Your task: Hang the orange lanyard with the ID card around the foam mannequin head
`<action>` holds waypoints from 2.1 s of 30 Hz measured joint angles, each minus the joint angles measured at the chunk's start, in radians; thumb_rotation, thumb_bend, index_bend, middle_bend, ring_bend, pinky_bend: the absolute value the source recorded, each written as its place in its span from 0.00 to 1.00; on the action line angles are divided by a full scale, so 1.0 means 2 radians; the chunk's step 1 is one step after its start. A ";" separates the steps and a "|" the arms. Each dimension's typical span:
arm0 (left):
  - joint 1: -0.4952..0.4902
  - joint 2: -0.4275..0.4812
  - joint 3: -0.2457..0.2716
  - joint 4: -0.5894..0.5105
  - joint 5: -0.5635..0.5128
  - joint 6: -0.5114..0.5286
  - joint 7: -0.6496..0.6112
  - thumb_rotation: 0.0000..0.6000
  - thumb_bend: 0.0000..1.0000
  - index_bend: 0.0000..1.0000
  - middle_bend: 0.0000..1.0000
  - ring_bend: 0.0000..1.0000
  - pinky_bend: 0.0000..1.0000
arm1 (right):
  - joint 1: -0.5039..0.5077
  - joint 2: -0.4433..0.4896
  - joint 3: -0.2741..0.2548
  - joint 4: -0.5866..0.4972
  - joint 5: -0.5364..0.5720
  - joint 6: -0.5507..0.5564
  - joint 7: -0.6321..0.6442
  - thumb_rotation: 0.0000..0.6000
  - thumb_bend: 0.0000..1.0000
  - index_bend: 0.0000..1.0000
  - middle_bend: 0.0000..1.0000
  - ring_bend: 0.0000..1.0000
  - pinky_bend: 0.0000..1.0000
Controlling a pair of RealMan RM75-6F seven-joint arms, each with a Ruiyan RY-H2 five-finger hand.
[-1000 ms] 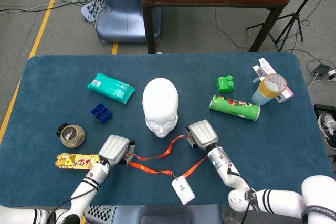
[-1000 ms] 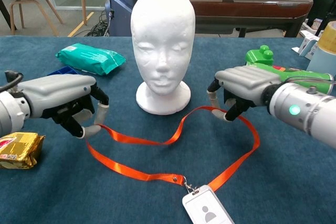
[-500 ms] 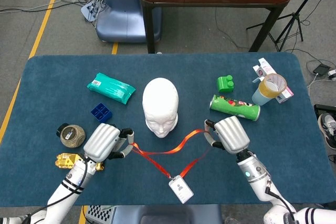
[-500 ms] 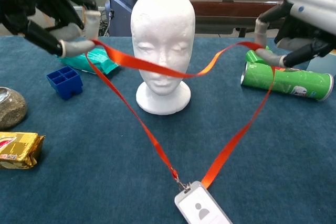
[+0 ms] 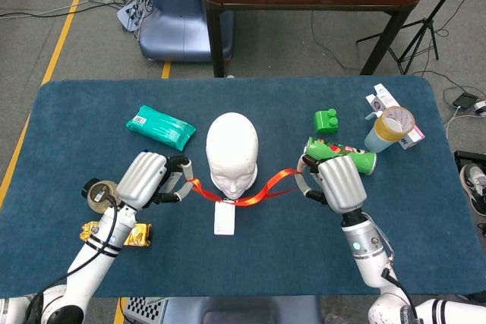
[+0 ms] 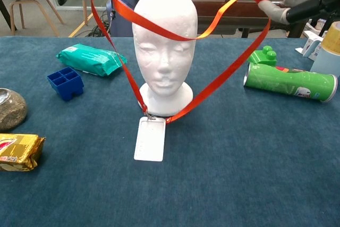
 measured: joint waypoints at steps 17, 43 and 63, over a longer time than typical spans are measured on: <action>-0.052 -0.012 -0.041 0.071 -0.117 -0.011 0.015 1.00 0.36 0.61 0.89 0.84 0.63 | 0.033 -0.051 0.079 0.042 0.092 -0.005 -0.039 1.00 0.47 0.59 1.00 0.87 1.00; -0.106 -0.044 -0.070 0.153 -0.241 -0.015 0.036 1.00 0.36 0.60 0.89 0.84 0.63 | 0.088 -0.107 0.137 0.099 0.197 -0.010 -0.075 1.00 0.47 0.59 1.00 0.87 1.00; -0.157 -0.091 -0.082 0.240 -0.318 -0.015 0.080 1.00 0.36 0.60 0.89 0.84 0.63 | 0.134 -0.131 0.170 0.145 0.273 -0.026 -0.090 1.00 0.47 0.59 1.00 0.87 1.00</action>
